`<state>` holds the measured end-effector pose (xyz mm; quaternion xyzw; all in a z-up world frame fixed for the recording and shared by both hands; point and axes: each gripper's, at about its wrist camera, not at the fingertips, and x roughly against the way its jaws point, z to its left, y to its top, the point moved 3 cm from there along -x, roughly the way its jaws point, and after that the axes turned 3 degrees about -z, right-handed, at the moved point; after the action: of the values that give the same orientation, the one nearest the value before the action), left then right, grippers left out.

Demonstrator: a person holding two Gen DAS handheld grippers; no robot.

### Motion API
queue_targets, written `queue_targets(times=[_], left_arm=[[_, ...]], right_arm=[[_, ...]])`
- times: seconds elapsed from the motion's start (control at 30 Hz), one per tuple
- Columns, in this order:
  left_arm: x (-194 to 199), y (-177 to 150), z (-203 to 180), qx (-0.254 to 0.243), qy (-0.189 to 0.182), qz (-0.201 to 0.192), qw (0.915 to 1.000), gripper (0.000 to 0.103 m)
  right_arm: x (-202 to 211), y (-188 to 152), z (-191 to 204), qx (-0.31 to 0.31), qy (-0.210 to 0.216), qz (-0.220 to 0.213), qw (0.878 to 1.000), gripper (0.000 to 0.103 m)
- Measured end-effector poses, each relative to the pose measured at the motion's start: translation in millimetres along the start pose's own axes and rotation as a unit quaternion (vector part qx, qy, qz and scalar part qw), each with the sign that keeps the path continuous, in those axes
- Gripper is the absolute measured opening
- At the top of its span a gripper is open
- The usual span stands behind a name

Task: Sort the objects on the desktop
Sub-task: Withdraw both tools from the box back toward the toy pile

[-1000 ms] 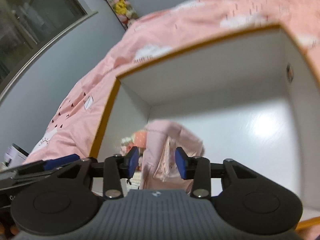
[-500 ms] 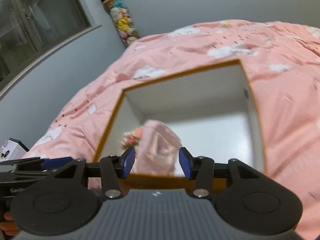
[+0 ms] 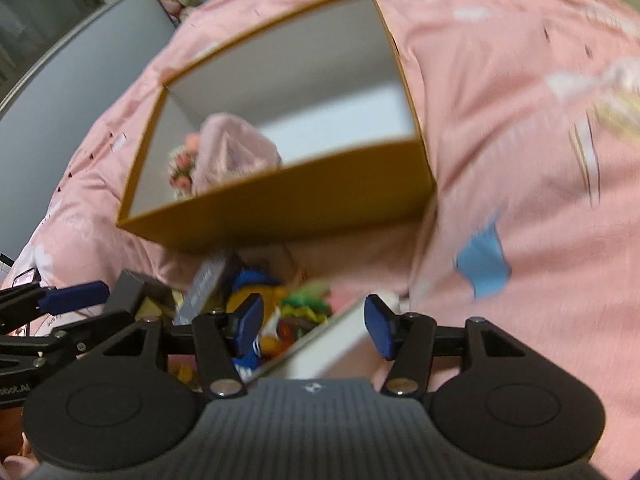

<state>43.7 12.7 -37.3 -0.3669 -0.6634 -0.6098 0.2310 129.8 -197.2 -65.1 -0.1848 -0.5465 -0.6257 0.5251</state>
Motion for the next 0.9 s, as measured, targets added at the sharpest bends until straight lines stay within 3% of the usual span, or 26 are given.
queue_targets(times=[0.13, 0.47, 0.67, 0.9], left_arm=[[-0.6, -1.1, -3.1, -0.007, 0.004, 0.005, 1.0000, 0.069], [-15.0, -13.4, -7.7, -0.033, 0.027, 0.057, 0.9975, 0.069], [-15.6, -19.3, -3.9, -0.040, 0.037, 0.069, 0.9961, 0.069], [-17.3, -21.4, 15.4, -0.046, 0.109, 0.076, 0.9900, 0.069]], right_arm=[[-5.0, -4.3, 6.0, 0.014, -0.005, 0.021, 1.000, 0.067], [-10.4, -17.9, 0.3, 0.035, -0.007, 0.060, 0.998, 0.066], [-0.8, -19.1, -15.6, 0.011, -0.004, 0.064, 0.998, 0.052], [-5.0, -18.5, -22.8, 0.004, 0.001, 0.077, 0.997, 0.050]])
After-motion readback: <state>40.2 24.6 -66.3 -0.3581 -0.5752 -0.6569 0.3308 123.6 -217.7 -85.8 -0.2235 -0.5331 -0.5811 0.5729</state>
